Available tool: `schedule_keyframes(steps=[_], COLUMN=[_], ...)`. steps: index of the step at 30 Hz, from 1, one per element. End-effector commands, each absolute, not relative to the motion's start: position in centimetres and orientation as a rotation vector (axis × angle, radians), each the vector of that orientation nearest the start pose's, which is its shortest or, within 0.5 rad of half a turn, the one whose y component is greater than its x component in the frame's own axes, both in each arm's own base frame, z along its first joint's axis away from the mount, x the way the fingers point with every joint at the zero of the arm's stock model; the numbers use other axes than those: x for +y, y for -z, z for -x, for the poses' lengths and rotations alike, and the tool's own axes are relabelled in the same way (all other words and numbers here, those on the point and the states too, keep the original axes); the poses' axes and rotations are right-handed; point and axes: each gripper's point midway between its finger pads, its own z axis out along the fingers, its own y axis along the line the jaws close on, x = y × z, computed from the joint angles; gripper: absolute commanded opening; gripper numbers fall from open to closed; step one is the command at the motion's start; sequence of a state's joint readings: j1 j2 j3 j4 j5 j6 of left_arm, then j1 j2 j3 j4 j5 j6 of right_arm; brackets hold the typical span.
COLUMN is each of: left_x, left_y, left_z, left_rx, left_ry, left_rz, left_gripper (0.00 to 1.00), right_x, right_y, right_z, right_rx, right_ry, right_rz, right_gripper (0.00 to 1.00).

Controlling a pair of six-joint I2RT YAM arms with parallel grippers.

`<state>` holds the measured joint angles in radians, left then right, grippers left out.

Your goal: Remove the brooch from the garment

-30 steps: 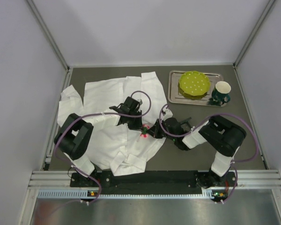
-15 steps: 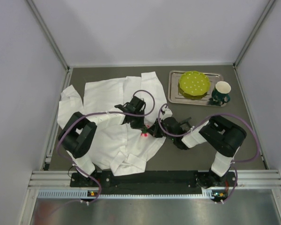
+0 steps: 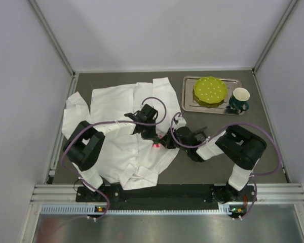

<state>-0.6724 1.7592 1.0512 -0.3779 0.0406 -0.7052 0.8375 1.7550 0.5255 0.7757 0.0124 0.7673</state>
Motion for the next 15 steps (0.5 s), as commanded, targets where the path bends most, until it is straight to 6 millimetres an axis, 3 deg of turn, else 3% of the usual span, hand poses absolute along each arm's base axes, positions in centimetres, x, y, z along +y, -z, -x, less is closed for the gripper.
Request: schedule_keyframes(steps=[1,8,15], left_x=[-19.4,-18.2,-18.5], left_y=[4.6,1.8,0.0], left_z=[-26.8,-28.6,-28.8], left_rx=[2.823,2.701,2.671], left_ry=[-0.008,-0.035,0.033], left_rz=[0.137,0.207,0.182], left_gripper=[0.0,0.0,0.0], right_x=[34.9,34.8,34.9], right_y=[-3.8,-3.7,-3.5], right_z=[-25.0,-25.0,-25.0], right_rx=[2.146,2.159,2.166], right_ry=[-1.021,-1.013,-1.012], right_rz=[0.157,0.151,0.15], right_gripper=[0.0,0.0,0.0])
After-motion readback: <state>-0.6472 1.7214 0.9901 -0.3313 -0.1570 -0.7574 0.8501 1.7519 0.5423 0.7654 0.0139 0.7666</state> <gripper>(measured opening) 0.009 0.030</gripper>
